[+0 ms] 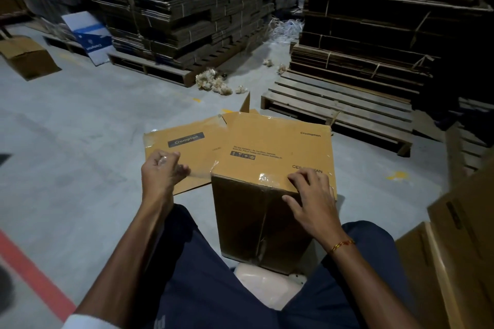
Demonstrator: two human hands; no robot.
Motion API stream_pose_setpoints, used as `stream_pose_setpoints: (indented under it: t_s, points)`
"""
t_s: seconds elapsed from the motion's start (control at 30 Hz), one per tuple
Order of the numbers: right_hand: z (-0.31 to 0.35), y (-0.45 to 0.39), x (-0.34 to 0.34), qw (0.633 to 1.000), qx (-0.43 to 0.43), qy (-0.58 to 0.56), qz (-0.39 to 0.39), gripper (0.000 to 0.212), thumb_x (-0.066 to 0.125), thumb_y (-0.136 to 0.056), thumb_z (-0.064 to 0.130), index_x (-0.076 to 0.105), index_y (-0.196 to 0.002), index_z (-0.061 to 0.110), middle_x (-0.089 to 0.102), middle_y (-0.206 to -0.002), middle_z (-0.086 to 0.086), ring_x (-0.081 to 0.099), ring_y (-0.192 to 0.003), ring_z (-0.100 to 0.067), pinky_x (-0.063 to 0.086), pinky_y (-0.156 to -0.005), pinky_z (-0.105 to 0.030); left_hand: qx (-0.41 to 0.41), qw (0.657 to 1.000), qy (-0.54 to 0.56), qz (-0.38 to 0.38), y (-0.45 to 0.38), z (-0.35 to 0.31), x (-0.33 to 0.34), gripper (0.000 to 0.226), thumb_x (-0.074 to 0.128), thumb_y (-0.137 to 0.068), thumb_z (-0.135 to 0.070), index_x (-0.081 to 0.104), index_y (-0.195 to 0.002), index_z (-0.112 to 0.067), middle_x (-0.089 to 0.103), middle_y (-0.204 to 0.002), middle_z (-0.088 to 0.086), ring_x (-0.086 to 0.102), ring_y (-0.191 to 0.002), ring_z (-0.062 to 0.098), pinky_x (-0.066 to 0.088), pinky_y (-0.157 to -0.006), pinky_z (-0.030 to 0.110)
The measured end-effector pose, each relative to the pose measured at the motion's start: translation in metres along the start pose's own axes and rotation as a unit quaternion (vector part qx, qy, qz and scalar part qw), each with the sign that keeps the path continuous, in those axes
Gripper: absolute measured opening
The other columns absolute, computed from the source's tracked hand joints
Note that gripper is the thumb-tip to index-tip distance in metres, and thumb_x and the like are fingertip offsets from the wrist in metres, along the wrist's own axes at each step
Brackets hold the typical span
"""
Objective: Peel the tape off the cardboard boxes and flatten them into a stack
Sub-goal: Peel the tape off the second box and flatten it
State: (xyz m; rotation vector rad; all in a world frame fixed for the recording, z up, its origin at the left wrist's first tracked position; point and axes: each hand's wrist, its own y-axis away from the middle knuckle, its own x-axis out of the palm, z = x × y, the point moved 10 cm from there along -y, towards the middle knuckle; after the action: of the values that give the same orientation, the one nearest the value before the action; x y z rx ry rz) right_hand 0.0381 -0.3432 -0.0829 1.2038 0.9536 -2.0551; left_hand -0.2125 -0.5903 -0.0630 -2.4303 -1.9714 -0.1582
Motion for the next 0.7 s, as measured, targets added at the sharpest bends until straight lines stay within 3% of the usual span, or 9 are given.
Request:
stream_pose_setpoints:
  t_s: [0.07,0.17,0.27,0.37,0.43,0.5,0.57,0.63,0.7]
  points:
    - [0.004,0.002,0.003,1.000,-0.008,0.003,0.004,0.044,0.069,-0.091,0.041,0.056,-0.130,0.027,0.044,-0.136,0.005,0.035,-0.127,-0.018,0.043,-0.100,-0.040,0.098,0.970,-0.221,0.027,-0.002,-0.008,0.001,0.026,0.062,-0.099,-0.028,0.056,-0.085,-0.007,0.057,-0.087,0.013,0.064,-0.072,0.025,0.061,-0.080,0.051]
    - [0.010,0.002,0.005,1.000,-0.017,0.002,0.008,0.044,0.070,-0.091,0.040,0.057,-0.130,0.027,0.045,-0.137,0.004,0.035,-0.128,-0.019,0.042,-0.100,-0.038,0.224,0.847,-0.463,0.134,0.006,-0.002,0.030,0.044,0.065,-0.091,-0.050,0.052,-0.097,-0.009,0.039,-0.109,0.005,0.054,-0.085,0.018,0.052,-0.074,0.036]
    - [0.010,0.001,0.005,1.000,-0.015,0.005,0.008,0.044,0.069,-0.091,0.040,0.057,-0.131,0.026,0.045,-0.138,0.004,0.035,-0.127,-0.018,0.042,-0.100,-0.038,0.174,0.769,-0.561,0.253,0.000,0.037,0.046,0.064,0.073,-0.073,-0.067,0.047,-0.101,-0.016,0.034,-0.111,0.000,0.053,-0.087,0.017,0.051,-0.076,0.035]
    - [0.009,0.003,0.006,1.000,-0.020,0.006,0.005,0.044,0.070,-0.091,0.040,0.057,-0.131,0.026,0.045,-0.136,0.003,0.035,-0.126,-0.018,0.043,-0.099,-0.039,0.169,0.698,-0.634,0.286,-0.009,0.049,0.052,0.045,0.077,-0.082,-0.050,0.052,-0.099,-0.018,0.038,-0.114,0.003,0.054,-0.088,0.022,0.051,-0.080,0.039]
    - [0.008,0.004,0.004,1.000,-0.020,0.009,-0.001,0.044,0.070,-0.091,0.039,0.058,-0.130,0.025,0.046,-0.136,0.003,0.037,-0.125,-0.019,0.044,-0.098,-0.040,0.219,0.687,-0.640,0.266,-0.012,0.032,0.058,0.029,0.069,-0.092,-0.038,0.056,-0.102,-0.014,0.039,-0.112,0.003,0.055,-0.083,0.024,0.049,-0.075,0.038]
    - [0.007,0.005,0.004,1.000,-0.020,0.007,-0.003,0.044,0.070,-0.090,0.039,0.058,-0.130,0.025,0.046,-0.136,0.003,0.038,-0.125,-0.020,0.044,-0.098,-0.040,0.268,0.708,-0.608,0.240,-0.015,0.016,0.060,0.023,0.066,-0.095,-0.033,0.055,-0.100,-0.013,0.037,-0.108,0.002,0.055,-0.081,0.025,0.047,-0.069,0.037]
    - [0.007,0.006,0.004,1.000,-0.025,0.007,0.000,0.043,0.070,-0.091,0.038,0.057,-0.130,0.026,0.045,-0.136,0.003,0.038,-0.126,-0.020,0.044,-0.098,-0.040,0.254,0.762,-0.564,0.194,-0.027,0.014,0.051,0.019,0.066,-0.095,-0.028,0.054,-0.098,-0.012,0.040,-0.109,0.003,0.054,-0.083,0.025,0.047,-0.070,0.036]
    - [0.007,0.006,0.002,1.000,-0.024,0.009,-0.006,0.043,0.070,-0.090,0.038,0.057,-0.130,0.025,0.045,-0.136,0.004,0.037,-0.125,-0.020,0.044,-0.098,-0.040,0.167,0.866,-0.457,0.114,-0.046,0.018,0.030,0.020,0.063,-0.098,-0.026,0.055,-0.094,-0.007,0.048,-0.112,0.011,0.059,-0.087,0.027,0.056,-0.069,0.040]
    - [0.004,0.008,0.000,1.000,-0.015,0.016,-0.013,0.044,0.070,-0.090,0.038,0.057,-0.130,0.025,0.046,-0.135,0.003,0.037,-0.125,-0.020,0.045,-0.098,-0.041,0.016,0.964,-0.261,0.043,-0.057,0.031,0.008,0.021,0.060,-0.100,-0.022,0.058,-0.099,-0.001,0.055,-0.117,0.026,0.063,-0.088,0.028,0.061,-0.070,0.040]
